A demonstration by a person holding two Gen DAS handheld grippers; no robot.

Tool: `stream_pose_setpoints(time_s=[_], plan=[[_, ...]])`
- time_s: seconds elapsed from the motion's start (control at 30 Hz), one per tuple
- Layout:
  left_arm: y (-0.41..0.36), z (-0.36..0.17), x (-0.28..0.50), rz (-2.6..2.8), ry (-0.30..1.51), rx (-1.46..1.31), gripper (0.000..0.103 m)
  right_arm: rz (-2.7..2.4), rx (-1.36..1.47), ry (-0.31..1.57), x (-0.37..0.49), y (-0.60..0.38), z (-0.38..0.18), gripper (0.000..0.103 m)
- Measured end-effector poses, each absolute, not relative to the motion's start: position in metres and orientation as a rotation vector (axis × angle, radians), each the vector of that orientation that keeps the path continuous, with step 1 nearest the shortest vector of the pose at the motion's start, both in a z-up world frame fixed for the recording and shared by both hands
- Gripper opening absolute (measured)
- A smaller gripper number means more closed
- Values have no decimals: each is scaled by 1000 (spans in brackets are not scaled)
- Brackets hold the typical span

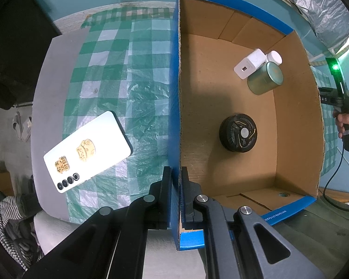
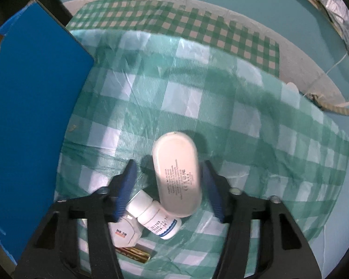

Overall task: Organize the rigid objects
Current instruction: 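Move the right tool back and grasp the white oval case, then lift the white oval case with the right tool and carry it over the box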

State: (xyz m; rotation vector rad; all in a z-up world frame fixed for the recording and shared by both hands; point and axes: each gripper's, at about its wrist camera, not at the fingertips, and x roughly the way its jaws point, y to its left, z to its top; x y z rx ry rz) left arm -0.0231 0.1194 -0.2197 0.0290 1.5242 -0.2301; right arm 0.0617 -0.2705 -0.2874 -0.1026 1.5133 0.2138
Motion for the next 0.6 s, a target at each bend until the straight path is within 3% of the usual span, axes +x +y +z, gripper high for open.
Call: stream_pose_setpoints(time_s=[0.2, 0.6], plan=[[120, -220, -25, -227, 1523, 26, 6, 192, -124, 1500, 58, -272, -289, 37], [120, -220, -24, -226, 1525, 32, 6, 198, -79, 1490, 55, -279, -280, 37]])
